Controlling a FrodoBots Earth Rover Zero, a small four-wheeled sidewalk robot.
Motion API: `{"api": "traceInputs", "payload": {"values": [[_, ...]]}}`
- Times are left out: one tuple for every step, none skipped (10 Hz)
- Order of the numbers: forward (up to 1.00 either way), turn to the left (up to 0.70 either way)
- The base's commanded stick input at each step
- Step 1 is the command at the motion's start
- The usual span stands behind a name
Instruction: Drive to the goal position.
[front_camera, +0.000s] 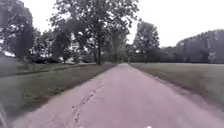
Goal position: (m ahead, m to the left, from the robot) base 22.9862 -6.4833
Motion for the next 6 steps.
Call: {"api": "traceInputs", "payload": {"values": [[0.70,-0.06],[0.70,0.00],[0.70,0.00],[0.70,0.00],[0.70,0.00],[0.70,0.00]]}}
